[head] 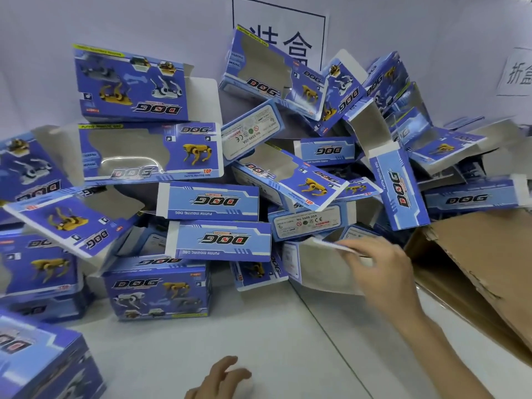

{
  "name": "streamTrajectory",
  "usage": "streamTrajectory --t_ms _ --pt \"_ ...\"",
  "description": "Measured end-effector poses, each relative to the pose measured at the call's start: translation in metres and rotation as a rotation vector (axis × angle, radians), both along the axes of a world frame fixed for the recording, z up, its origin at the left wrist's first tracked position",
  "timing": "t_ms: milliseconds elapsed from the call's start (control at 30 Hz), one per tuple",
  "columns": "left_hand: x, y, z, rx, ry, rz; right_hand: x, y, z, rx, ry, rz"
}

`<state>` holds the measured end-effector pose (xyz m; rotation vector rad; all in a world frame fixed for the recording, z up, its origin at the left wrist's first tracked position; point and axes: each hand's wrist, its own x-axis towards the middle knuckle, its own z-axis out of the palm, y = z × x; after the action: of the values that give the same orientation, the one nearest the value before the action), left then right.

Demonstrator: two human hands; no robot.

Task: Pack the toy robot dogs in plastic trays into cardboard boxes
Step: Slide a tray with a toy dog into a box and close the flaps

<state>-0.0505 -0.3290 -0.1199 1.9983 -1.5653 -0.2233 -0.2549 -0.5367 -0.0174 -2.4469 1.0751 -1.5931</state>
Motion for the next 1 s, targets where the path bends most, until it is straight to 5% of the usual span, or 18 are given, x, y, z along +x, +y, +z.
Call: streamTrajectory --t_ms 200,567,800,1000 --pt "-0.002 0.014 0.001 0.039 -0.001 0.01 -0.023 0.048 0.06 -0.056 -0.201 0.168" --pt "-0.061 0.078 0.053 -0.188 0.583 -0.267 -0.033 0.142 0.096 0.244 -0.188 0.577" --pt "-0.062 0.131 0.052 -0.434 0.644 -0.012 -0.045 0.17 0.092 0.324 -0.388 0.665" --pt "-0.026 0.16 0.026 -0.503 0.511 0.39 -0.022 0.214 0.073 0.419 -0.137 0.783"
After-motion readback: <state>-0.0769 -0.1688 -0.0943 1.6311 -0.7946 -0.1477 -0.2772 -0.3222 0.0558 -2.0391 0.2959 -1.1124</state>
